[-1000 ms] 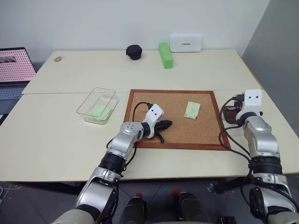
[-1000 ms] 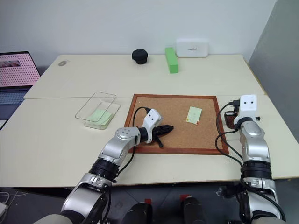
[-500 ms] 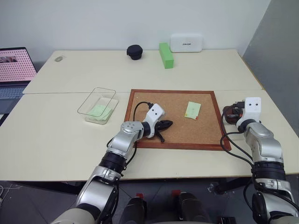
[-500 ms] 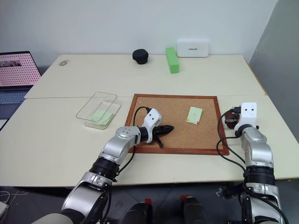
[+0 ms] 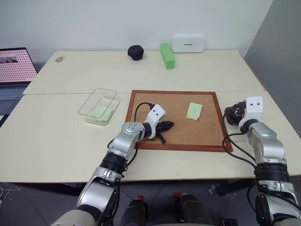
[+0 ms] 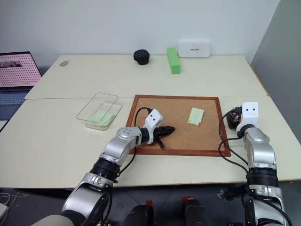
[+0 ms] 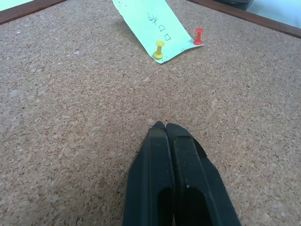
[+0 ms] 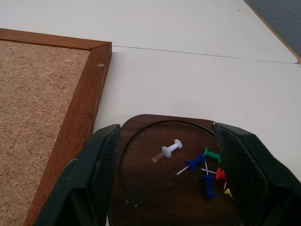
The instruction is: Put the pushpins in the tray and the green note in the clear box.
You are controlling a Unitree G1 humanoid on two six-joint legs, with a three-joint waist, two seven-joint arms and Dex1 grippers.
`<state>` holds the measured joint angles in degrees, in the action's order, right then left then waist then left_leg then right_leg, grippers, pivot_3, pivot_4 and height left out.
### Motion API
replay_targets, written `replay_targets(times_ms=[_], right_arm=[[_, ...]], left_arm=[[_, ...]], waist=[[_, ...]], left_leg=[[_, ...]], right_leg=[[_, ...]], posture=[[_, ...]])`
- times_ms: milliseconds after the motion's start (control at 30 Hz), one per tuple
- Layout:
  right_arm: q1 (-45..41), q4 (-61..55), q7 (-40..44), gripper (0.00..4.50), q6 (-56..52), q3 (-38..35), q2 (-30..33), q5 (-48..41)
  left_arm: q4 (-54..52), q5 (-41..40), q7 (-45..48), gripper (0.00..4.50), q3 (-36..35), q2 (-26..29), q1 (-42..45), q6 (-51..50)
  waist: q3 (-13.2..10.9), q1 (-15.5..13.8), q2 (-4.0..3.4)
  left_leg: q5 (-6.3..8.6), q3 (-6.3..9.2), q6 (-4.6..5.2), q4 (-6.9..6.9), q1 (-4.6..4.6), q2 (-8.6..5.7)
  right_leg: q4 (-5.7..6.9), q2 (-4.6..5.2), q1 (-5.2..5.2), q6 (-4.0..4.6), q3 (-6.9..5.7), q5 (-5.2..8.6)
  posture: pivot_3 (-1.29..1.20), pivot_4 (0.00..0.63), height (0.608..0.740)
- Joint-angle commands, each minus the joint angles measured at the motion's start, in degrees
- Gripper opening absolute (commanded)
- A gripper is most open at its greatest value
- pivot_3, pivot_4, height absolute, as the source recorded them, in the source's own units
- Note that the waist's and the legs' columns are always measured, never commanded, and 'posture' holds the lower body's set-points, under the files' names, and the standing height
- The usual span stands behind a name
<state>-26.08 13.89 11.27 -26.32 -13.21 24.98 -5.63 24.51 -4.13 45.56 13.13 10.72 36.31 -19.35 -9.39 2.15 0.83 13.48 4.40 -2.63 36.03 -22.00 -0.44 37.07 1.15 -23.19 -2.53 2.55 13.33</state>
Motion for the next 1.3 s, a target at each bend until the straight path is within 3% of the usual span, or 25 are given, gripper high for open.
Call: replay_targets(times_ms=[33, 100, 600, 900, 1300], right_arm=[[-0.39, -0.77, 0.11, 4.19, 2.62, 0.69, 2.03, 1.73], [-0.36, -0.83, 0.55, 4.49, 3.93, 1.64, 2.74, 2.43], [5.89, -15.87, 19.72, 4.49, 4.34, 11.10, -0.94, -6.71], [4.45, -11.54, 17.19, 4.49, 4.04, 12.94, -2.94, -4.09], [2.24, -6.04, 16.33, 2.28, 5.46, 13.60, -4.69, -3.04]], left_arm=[[2.04, 1.09, 0.19, 0.00, 1.70, -0.10, -1.36, -2.05], [2.02, 1.06, 0.23, 0.00, 1.68, -0.09, -1.35, -2.11], [1.13, 1.10, 0.73, 0.00, 1.91, 0.46, -1.36, -3.21], [1.32, 1.37, 0.58, 0.00, 2.00, 0.57, -1.09, -3.06], [0.89, 1.26, 0.77, 0.00, 2.14, 0.58, -1.18, -3.27]], waist=[[0.00, 0.00, 0.00], [0.00, -0.02, 0.00], [0.00, 0.00, 0.01], [0.00, -0.02, 0.01], [0.00, -0.02, 0.01]], left_leg=[[0.00, 0.00, 0.00, 0.00, 0.00, 0.00], [0.00, 0.00, 0.00, 0.00, 0.00, 0.00], [0.01, 0.02, 0.00, 0.00, 0.00, 0.03], [0.01, 0.03, 0.00, 0.00, 0.01, 0.03], [0.01, 0.03, 0.00, -0.01, 0.00, 0.03]], right_leg=[[0.00, 0.00, 0.00, 0.00, 0.00, 0.00], [-0.01, 0.00, 0.00, 0.00, 0.00, 0.00], [-0.03, -0.03, 0.00, -0.01, -0.01, 0.01], [-0.04, -0.03, 0.00, -0.01, -0.04, 0.01], [-0.04, -0.03, 0.00, -0.01, -0.03, 0.01]], posture=[[0.00, 0.150, 0.740], [0.00, 0.150, 0.740], [0.00, 0.150, 0.740], [0.00, 0.150, 0.740], [0.00, 0.150, 0.740]])
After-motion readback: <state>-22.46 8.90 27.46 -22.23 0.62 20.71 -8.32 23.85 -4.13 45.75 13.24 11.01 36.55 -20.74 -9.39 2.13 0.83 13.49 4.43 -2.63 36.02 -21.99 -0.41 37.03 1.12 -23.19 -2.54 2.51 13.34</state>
